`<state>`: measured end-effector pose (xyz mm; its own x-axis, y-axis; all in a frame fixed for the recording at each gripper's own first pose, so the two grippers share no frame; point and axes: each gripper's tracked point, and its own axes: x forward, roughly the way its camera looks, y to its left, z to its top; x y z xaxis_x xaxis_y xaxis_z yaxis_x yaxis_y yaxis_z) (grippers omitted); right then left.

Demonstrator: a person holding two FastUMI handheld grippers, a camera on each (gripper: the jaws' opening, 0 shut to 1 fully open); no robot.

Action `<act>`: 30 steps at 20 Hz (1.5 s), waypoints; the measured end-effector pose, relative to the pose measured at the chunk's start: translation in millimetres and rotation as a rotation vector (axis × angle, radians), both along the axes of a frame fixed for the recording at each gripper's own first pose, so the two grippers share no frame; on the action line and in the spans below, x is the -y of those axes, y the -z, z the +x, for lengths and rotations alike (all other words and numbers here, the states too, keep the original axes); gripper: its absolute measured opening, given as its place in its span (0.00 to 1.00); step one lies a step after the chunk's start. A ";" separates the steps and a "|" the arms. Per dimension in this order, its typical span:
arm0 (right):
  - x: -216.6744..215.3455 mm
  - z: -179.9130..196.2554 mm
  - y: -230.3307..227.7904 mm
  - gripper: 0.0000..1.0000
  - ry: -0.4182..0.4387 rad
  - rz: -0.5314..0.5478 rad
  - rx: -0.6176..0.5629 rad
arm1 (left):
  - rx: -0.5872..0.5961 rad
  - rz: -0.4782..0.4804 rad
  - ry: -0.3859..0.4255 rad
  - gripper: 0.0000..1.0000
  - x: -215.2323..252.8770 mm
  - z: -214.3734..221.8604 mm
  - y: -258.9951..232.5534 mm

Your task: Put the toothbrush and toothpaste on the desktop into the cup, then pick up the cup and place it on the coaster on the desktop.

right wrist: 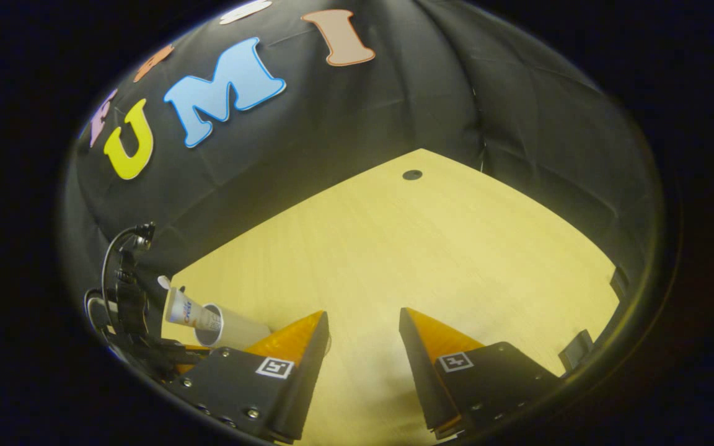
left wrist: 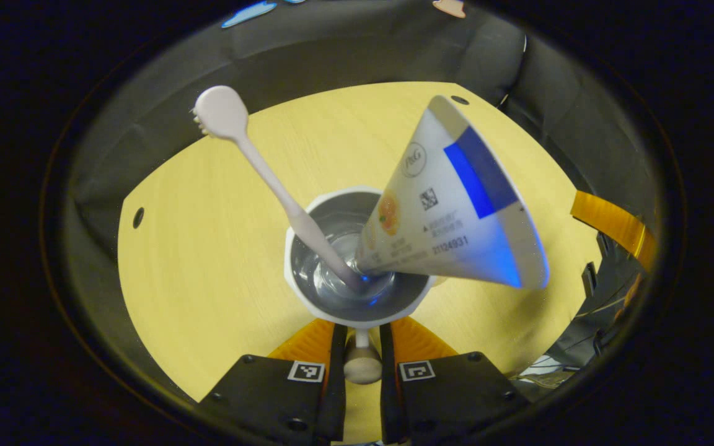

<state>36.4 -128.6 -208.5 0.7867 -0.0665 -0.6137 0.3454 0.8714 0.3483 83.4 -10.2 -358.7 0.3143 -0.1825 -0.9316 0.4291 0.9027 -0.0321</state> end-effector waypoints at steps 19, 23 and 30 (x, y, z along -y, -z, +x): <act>70.1 -39.0 22.2 0.70 0.157 0.040 -0.053 | -0.049 -0.004 0.090 0.30 59.5 -2.0 30.2; 72.0 -35.2 25.8 0.70 0.152 0.046 -0.060 | -0.039 0.004 0.086 0.36 57.4 -3.1 27.9; 56.7 -23.0 25.7 0.70 0.084 0.042 -0.052 | -0.019 -0.014 0.048 0.38 55.9 -10.6 19.6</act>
<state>13.4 -185.3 -234.2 0.7462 -0.1040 -0.6575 0.4352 0.8236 0.3636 72.8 -66.1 -378.2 0.2871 -0.2099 -0.9346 0.4709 0.8806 -0.0531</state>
